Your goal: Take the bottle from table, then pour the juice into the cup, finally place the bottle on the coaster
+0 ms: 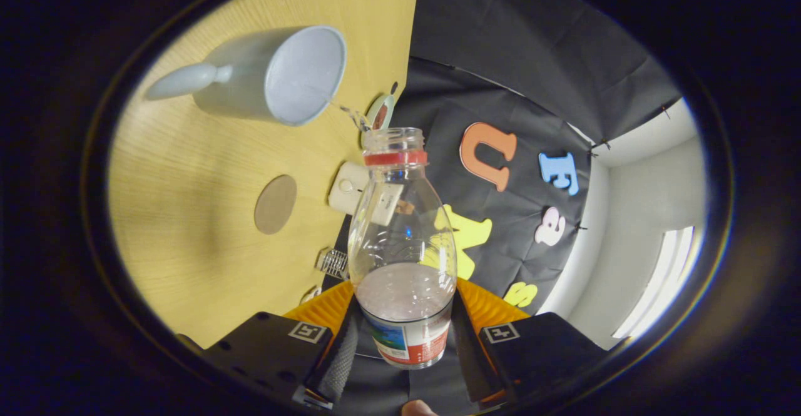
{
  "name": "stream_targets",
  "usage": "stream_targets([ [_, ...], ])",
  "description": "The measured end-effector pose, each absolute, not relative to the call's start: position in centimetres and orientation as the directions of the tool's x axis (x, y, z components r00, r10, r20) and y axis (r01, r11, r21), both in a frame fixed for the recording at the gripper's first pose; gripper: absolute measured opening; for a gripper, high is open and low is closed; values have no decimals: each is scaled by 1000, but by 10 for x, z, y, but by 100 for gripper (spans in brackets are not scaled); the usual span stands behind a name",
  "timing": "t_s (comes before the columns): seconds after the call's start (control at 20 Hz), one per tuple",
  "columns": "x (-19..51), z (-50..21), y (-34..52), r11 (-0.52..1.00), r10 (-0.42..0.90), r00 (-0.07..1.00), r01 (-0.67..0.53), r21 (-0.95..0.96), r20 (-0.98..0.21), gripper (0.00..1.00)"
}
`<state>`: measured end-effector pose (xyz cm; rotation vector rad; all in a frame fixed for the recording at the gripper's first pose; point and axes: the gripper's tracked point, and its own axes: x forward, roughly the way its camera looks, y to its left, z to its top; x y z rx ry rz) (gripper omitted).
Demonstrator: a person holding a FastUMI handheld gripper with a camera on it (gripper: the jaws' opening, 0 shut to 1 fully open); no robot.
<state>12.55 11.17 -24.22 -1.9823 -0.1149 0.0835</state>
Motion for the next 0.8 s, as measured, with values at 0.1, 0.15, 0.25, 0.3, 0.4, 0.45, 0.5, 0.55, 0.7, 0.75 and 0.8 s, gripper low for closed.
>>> stream_targets([
  [0.1, 126, -240, 114, -403, 118, 993, 42, -914, -7, 76],
  [0.15, 125, -240, 115, -406, 118, 993, 42, -913, -7, 76],
  [0.25, 126, -237, 116, -419, 122, 992, 47, -907, -5, 76],
  [0.3, 126, -236, 116, -424, 123, 992, 49, -904, -4, 76],
  [0.4, 127, -236, 117, -432, 123, 992, 50, -901, -4, 76],
  [0.45, 128, -235, 117, -436, 123, 992, 50, -899, -4, 76],
  [0.5, 128, -235, 117, -439, 124, 992, 53, -897, -3, 76],
  [0.55, 126, -234, 118, -442, 127, 992, 56, -895, -1, 76],
  [0.7, 125, -231, 121, -447, 133, 991, 63, -892, 4, 76],
  [0.75, 126, -230, 121, -448, 135, 991, 65, -892, 5, 76],
  [0.8, 126, -230, 121, -449, 135, 991, 66, -891, 6, 76],
])
